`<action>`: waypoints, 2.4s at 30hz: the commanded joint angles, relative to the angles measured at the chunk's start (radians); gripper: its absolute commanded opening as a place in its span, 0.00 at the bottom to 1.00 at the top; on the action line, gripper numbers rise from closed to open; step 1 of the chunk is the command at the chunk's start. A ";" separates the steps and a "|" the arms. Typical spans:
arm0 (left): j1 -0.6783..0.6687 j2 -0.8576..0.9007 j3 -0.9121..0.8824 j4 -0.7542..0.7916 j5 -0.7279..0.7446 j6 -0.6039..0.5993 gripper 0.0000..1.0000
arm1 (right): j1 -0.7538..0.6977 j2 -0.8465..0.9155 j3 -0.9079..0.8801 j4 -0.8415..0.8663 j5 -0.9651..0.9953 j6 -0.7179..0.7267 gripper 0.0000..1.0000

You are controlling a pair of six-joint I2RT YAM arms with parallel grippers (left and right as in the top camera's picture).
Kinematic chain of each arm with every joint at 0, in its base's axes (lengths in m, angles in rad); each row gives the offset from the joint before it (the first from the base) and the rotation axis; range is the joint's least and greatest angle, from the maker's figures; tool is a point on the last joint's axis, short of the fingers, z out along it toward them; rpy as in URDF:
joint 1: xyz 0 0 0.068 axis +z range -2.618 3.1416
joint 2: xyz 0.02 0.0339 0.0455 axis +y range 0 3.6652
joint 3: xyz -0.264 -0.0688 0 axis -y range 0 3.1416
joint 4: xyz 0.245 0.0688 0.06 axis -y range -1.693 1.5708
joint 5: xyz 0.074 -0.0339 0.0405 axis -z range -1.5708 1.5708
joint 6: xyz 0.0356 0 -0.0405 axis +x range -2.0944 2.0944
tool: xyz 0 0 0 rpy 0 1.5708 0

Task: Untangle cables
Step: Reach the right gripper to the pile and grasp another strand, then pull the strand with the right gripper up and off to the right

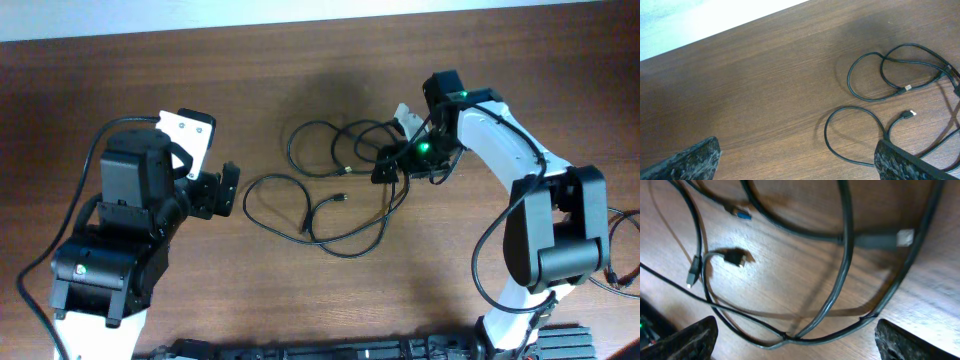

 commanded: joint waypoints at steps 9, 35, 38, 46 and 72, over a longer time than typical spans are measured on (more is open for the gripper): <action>0.001 -0.004 0.006 0.001 0.007 -0.013 0.99 | 0.047 0.002 -0.163 0.181 -0.153 -0.014 1.00; 0.001 -0.004 0.006 0.001 0.007 -0.013 0.99 | 0.141 -0.055 0.756 0.023 -0.132 -0.010 0.04; 0.001 -0.004 0.006 0.001 0.007 -0.013 0.99 | 0.141 -0.055 0.977 0.059 -0.088 -0.002 0.04; 0.001 -0.004 0.006 0.001 0.007 -0.013 0.99 | 0.141 -0.055 1.207 0.062 0.356 -0.002 0.04; 0.001 -0.004 0.006 0.001 0.007 -0.013 0.99 | -0.764 0.081 1.182 -0.393 0.757 0.523 0.04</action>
